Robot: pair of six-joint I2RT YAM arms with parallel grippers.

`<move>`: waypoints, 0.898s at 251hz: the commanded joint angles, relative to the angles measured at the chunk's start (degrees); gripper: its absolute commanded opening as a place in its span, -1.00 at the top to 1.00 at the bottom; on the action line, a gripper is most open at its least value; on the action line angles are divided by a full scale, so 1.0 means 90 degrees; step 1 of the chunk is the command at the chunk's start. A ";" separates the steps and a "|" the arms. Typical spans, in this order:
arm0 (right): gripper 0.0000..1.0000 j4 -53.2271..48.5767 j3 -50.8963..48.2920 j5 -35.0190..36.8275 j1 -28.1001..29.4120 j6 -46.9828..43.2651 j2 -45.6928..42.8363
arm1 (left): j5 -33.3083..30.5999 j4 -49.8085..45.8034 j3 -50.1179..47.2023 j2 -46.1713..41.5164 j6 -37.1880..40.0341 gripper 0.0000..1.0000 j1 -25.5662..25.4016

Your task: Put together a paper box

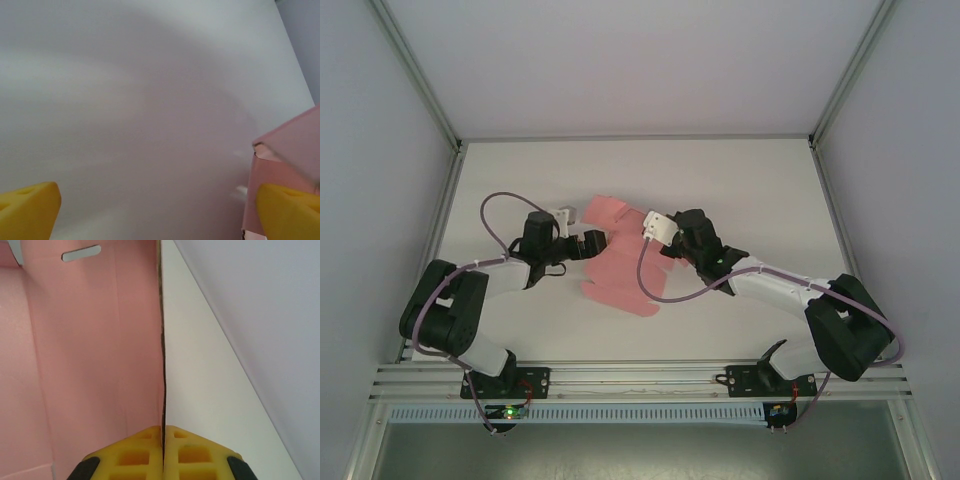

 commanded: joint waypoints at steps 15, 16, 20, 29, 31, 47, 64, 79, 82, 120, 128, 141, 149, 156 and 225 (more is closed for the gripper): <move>1.00 0.0113 0.0180 -0.0018 0.0360 0.0176 0.0160 | -0.0617 0.0169 0.0331 0.0267 0.0018 -1.00 -0.0301; 1.00 0.0117 0.0185 -0.0017 0.0365 0.0180 0.0163 | -0.0644 0.0163 0.0332 0.0272 0.0016 -1.00 -0.0304; 1.00 0.0120 0.0187 -0.0034 0.0384 0.0174 0.0165 | -0.0736 0.0150 0.0347 0.0290 0.0004 -1.00 -0.0329; 1.00 0.0158 0.0184 -0.0054 0.0407 0.0195 0.0183 | -0.1020 0.0113 0.0362 0.0313 -0.0036 -1.00 -0.0405; 1.00 0.0159 0.0183 -0.0063 0.0409 0.0196 0.0185 | -0.1087 0.0097 0.0370 0.0311 -0.0043 -1.00 -0.0427; 1.00 0.0178 0.0182 -0.0115 0.0439 0.0214 0.0223 | -0.1652 -0.0065 0.0420 0.0348 0.0024 -1.00 -0.0591; 1.00 0.0177 0.0184 -0.0090 0.0468 0.0188 0.0279 | -0.2159 -0.0291 0.0460 0.0378 0.0079 -1.00 -0.0709; 1.00 0.0206 0.0181 0.0091 0.0488 0.0110 0.0327 | -0.2199 -0.0403 0.0438 0.0358 0.0101 -1.00 -0.0718; 1.00 0.0208 0.0188 0.0133 0.0488 0.0090 0.0339 | -0.2203 -0.0413 0.0420 0.0343 0.0098 -1.00 -0.0718; 1.00 0.0322 0.0198 0.1014 0.0495 -0.0458 0.0465 | -0.2452 -0.0829 0.0197 -0.0054 0.0082 -0.99 -0.0718; 1.00 0.0393 0.0196 0.1260 0.0504 -0.0612 0.0519 | -0.2569 -0.1004 0.0187 -0.0141 0.0082 -1.00 -0.0718; 1.00 0.0492 0.0203 0.1654 0.0507 -0.0872 0.0609 | -0.2673 -0.1247 0.0143 -0.0283 0.0079 -0.99 -0.0717; 1.00 0.0563 0.0204 0.1870 0.0516 -0.1056 0.0662 | -0.2710 -0.1354 0.0097 -0.0375 0.0076 -0.99 -0.0718; 1.00 0.0658 0.0181 0.2027 0.0526 -0.1225 0.0708 | -0.2731 -0.1425 0.0054 -0.0476 0.0091 -1.00 -0.0717; 1.00 0.1592 -0.0253 0.1469 0.0551 -0.2105 0.0701 | -0.3590 -0.2585 -0.0142 -0.1790 0.0070 -0.99 -0.0718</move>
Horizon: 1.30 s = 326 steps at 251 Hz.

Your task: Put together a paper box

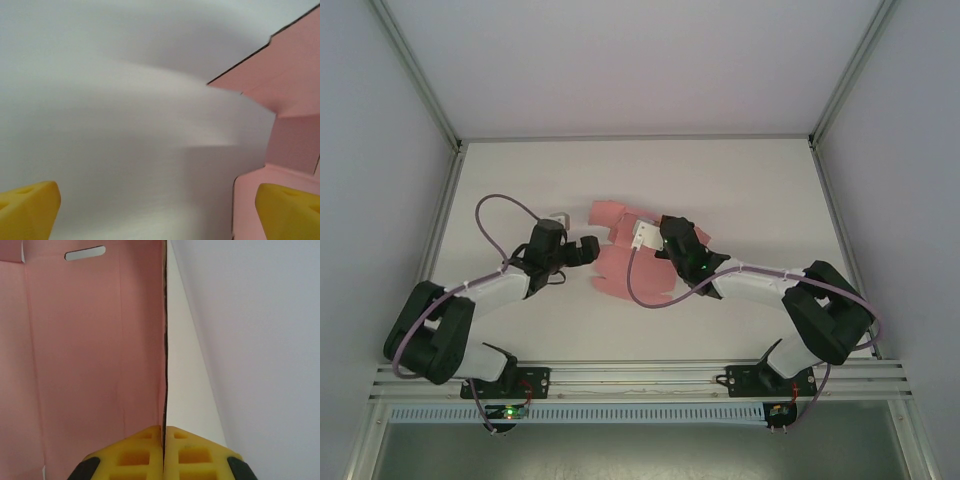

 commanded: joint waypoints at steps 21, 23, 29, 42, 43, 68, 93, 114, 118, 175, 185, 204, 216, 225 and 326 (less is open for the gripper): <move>1.00 0.0916 -0.0286 -0.0290 0.0111 -0.0820 0.0031 | -0.1245 -0.1413 0.0137 -0.1022 0.0034 -0.99 -0.0052; 1.00 0.0927 -0.0281 -0.0280 0.0119 -0.0849 0.0041 | -0.1301 -0.1463 0.0143 -0.1061 0.0020 -0.99 -0.0050; 1.00 0.0980 -0.0289 -0.0261 0.0140 -0.0929 0.0067 | -0.1491 -0.1605 0.0177 -0.1176 -0.0035 -0.99 -0.0047; 1.00 0.1041 -0.0284 -0.0208 0.0167 -0.1067 0.0128 | -0.1778 -0.1825 0.0244 -0.1411 -0.0069 -0.99 -0.0009; 1.00 0.1044 -0.0287 -0.0200 0.0164 -0.1077 0.0132 | -0.1793 -0.1838 0.0243 -0.1426 -0.0079 -0.99 -0.0010; 1.00 0.1250 -0.0308 -0.0111 0.0205 -0.1338 0.0243 | -0.2141 -0.1993 0.0294 -0.1749 -0.0199 -0.99 0.0173; 1.00 0.1679 -0.0452 -0.0074 0.0257 -0.1689 0.0337 | -0.2088 -0.2120 0.0400 -0.1718 -0.0381 -0.99 0.0568; 1.00 0.1839 -0.0535 -0.0079 0.0296 -0.1858 0.0389 | -0.1735 -0.1924 0.0473 -0.1439 -0.0412 -0.99 0.0875; 1.00 0.1832 -0.0550 -0.0105 0.0298 -0.1860 0.0393 | -0.1673 -0.1849 0.0484 -0.1371 -0.0398 -0.99 0.0917; 1.00 0.1810 -0.0529 -0.0184 0.0301 -0.1902 0.0561 | -0.0212 -0.1008 0.1422 0.0191 -0.0030 -0.99 0.1503; 1.00 0.1810 -0.0529 -0.0189 0.0298 -0.1907 0.0592 | 0.0336 -0.0730 0.1535 0.0477 0.0173 -0.99 0.1503; 1.00 0.1754 -0.0494 -0.0239 0.0293 -0.1890 0.0671 | 0.0992 -0.0286 0.1665 0.0940 0.0409 -0.99 0.1493; 1.00 0.1651 -0.0446 -0.0283 0.0288 -0.1860 0.0728 | 0.1328 -0.0076 0.1773 0.1208 0.0556 -0.99 0.1488; 1.00 0.1618 -0.0401 -0.0277 0.0288 -0.1844 0.0779 | 0.1524 -0.0051 0.1909 0.1420 0.0622 -1.00 0.1483; 1.00 0.1902 -0.0260 0.0065 0.0256 -0.1705 0.1280 | 0.2615 0.0400 0.1737 0.2142 0.1021 -0.86 0.1135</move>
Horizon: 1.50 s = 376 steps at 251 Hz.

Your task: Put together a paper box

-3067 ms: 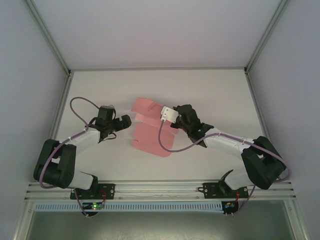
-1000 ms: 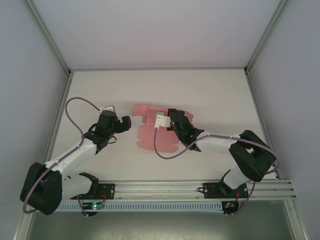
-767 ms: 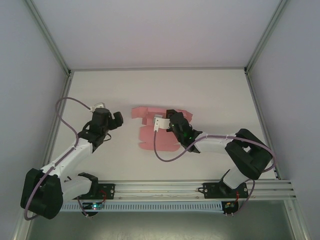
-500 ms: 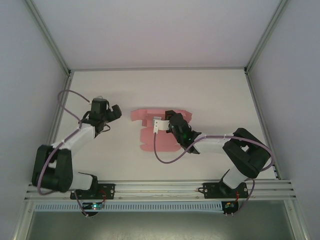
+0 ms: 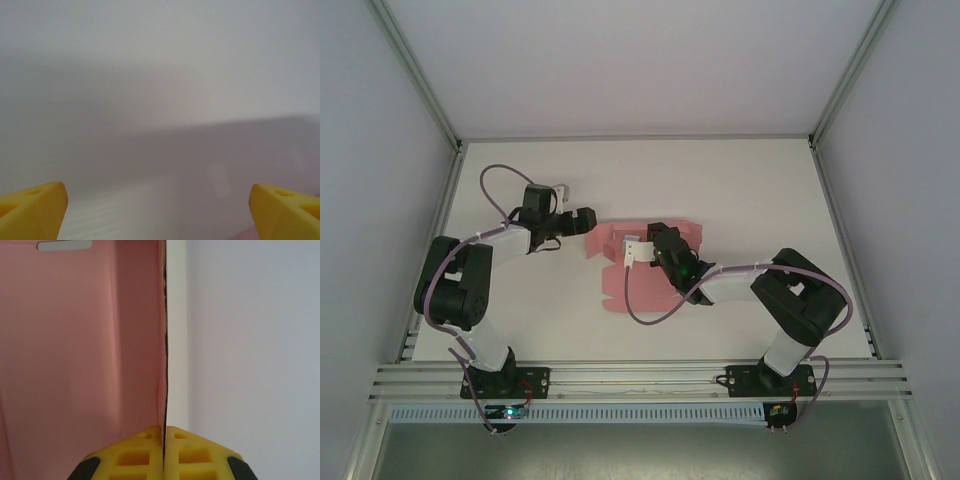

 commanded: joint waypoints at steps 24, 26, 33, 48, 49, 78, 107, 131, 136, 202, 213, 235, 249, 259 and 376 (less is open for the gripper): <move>1.00 0.0249 0.0035 0.0286 0.0008 0.0192 0.0346 | 0.0491 0.0606 -0.0635 -0.0195 0.0144 -0.85 -0.0179; 1.00 0.0261 0.0039 0.0302 0.0010 0.0199 0.0343 | 0.0497 0.0600 -0.0650 -0.0206 0.0148 -0.84 -0.0194; 1.00 0.0276 0.0038 0.0342 0.0011 0.0210 0.0367 | 0.0519 0.0600 -0.0707 -0.0237 0.0158 -0.82 -0.0239; 1.00 0.0326 0.0035 0.0389 0.0011 0.0225 0.0407 | 0.0526 0.0643 -0.0834 -0.0306 0.0173 -0.76 -0.0358; 1.00 0.0333 0.0039 0.0390 0.0011 0.0225 0.0407 | 0.0531 0.0643 -0.0839 -0.0312 0.0182 -0.76 -0.0368; 1.00 0.0426 0.0015 0.0440 0.0010 0.0235 0.0418 | 0.0566 0.0669 -0.0987 -0.0501 0.0314 -0.64 -0.0651; 1.00 0.0435 -0.0018 0.0518 0.0010 0.0234 0.0362 | 0.0340 0.0549 -0.1094 -0.0762 0.0387 -0.48 -0.0892; 1.00 0.0447 -0.0064 0.0528 0.0007 0.0229 0.0327 | 0.0105 0.0541 -0.1234 -0.0950 0.0348 -0.48 -0.1020; 1.00 0.0448 -0.0074 0.0536 0.0006 0.0234 0.0329 | 0.0094 0.0588 -0.1278 -0.0970 0.0341 -0.49 -0.1040; 1.00 0.0447 -0.0156 0.0602 0.0039 0.0200 0.0261 | -0.0106 0.0959 -0.1514 -0.1118 0.0466 -0.48 -0.1319; 1.00 0.0416 -0.0155 0.0616 0.0041 0.0212 0.0251 | -0.0083 0.1142 -0.1563 -0.1127 0.0481 -0.48 -0.1367; 1.00 0.0384 -0.0166 0.0626 0.0074 0.0240 0.0241 | 0.0156 0.1454 -0.1600 -0.1082 0.0592 -0.47 -0.1441; 1.00 0.0340 -0.0170 0.0635 0.0100 0.0234 0.0230 | 0.0095 0.1590 -0.1587 -0.1009 0.0617 -0.46 -0.1495; 1.00 0.0314 -0.0177 0.0643 0.0113 0.0244 0.0222 | -0.0031 0.1693 -0.1576 -0.0942 0.0611 -0.45 -0.1518; 1.00 -0.0490 -0.0118 0.0236 0.0201 0.0530 0.0104 | -0.0349 0.2959 -0.1366 -0.0194 0.0903 -0.21 -0.1639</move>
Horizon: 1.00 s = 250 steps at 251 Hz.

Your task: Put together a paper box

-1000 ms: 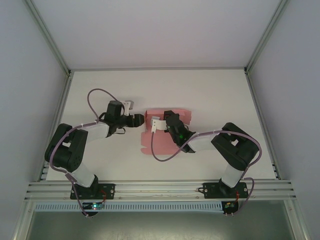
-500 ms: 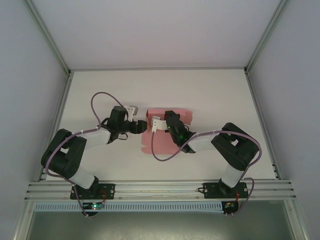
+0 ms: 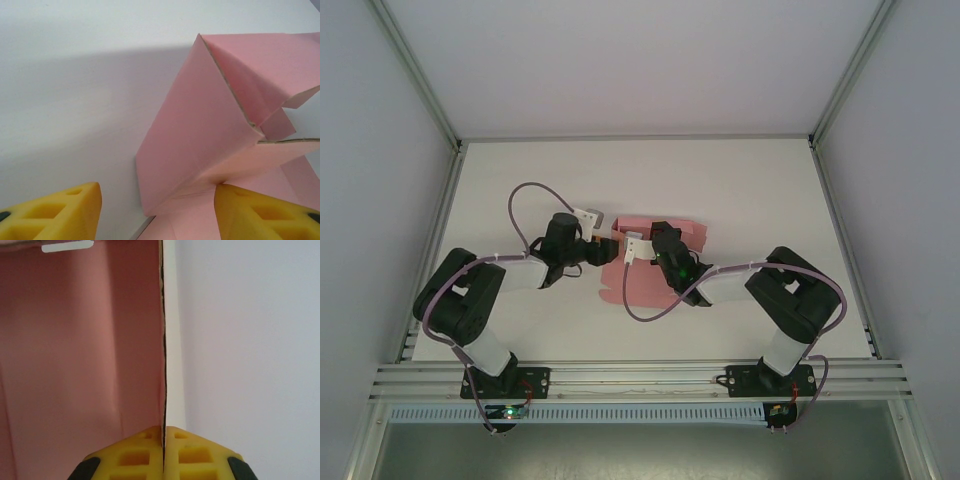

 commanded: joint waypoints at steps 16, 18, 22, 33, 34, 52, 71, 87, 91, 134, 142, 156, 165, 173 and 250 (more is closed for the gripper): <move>1.00 -0.0795 -0.0073 -0.0386 0.0158 0.0248 -0.0008 | -0.0177 0.0917 0.0205 0.0314 0.0267 -0.21 -0.0169; 1.00 -0.0805 -0.0072 -0.0386 0.0158 0.0239 -0.0002 | -0.0175 0.0931 0.0209 0.0331 0.0280 -0.21 -0.0174; 1.00 -0.0805 -0.0072 -0.0379 0.0156 0.0248 0.0007 | -0.0178 0.0963 0.0223 0.0351 0.0278 -0.21 -0.0184; 1.00 -0.0830 -0.0065 -0.0349 0.0167 0.0266 0.0034 | -0.0178 0.1099 0.0221 0.0399 0.0269 -0.21 -0.0215; 1.00 -0.0830 -0.0059 -0.0343 0.0167 0.0240 0.0038 | -0.0175 0.1115 0.0221 0.0404 0.0274 -0.21 -0.0220; 1.00 -0.0839 -0.0087 -0.0318 0.0181 0.0234 0.0087 | -0.0276 0.1365 0.0190 0.0462 0.0265 -0.20 -0.0277; 1.00 -0.0856 -0.0099 -0.0308 0.0209 0.0245 0.0110 | -0.0560 0.1561 0.0148 0.0472 0.0224 -0.20 -0.0345; 1.00 -0.0905 -0.0094 -0.0323 0.0224 0.0287 0.0109 | -0.0863 0.1719 0.0123 0.0469 0.0205 -0.20 -0.0399; 1.00 -0.0924 -0.0091 -0.0327 0.0219 0.0293 0.0100 | -0.0949 0.1743 0.0123 0.0481 0.0204 -0.19 -0.0423; 1.00 -0.1005 -0.0081 -0.0320 0.0217 0.0334 0.0063 | -0.1411 0.1478 0.0315 0.0593 0.0302 -0.05 -0.0555; 1.00 -0.1036 -0.0089 -0.0310 0.0220 0.0343 0.0093 | -0.1472 0.1422 0.0346 0.0620 0.0334 -0.03 -0.0589; 1.00 -0.1021 -0.0092 -0.0299 0.0221 0.0350 0.0081 | -0.1576 0.1359 0.0367 0.0671 0.0403 -0.01 -0.0647; 1.00 -0.1026 -0.0095 -0.0289 0.0223 0.0355 0.0080 | -0.1678 0.1309 0.0379 0.0683 0.0425 -0.01 -0.0687; 1.00 -0.1026 -0.0095 -0.0261 0.0220 0.0364 0.0066 | -0.1789 0.1250 0.0376 0.0699 0.0453 0.04 -0.0730; 1.00 -0.1026 -0.0170 -0.0108 0.0222 0.0450 -0.0061 | -0.3026 0.0926 0.0213 0.0913 0.0423 0.29 -0.0916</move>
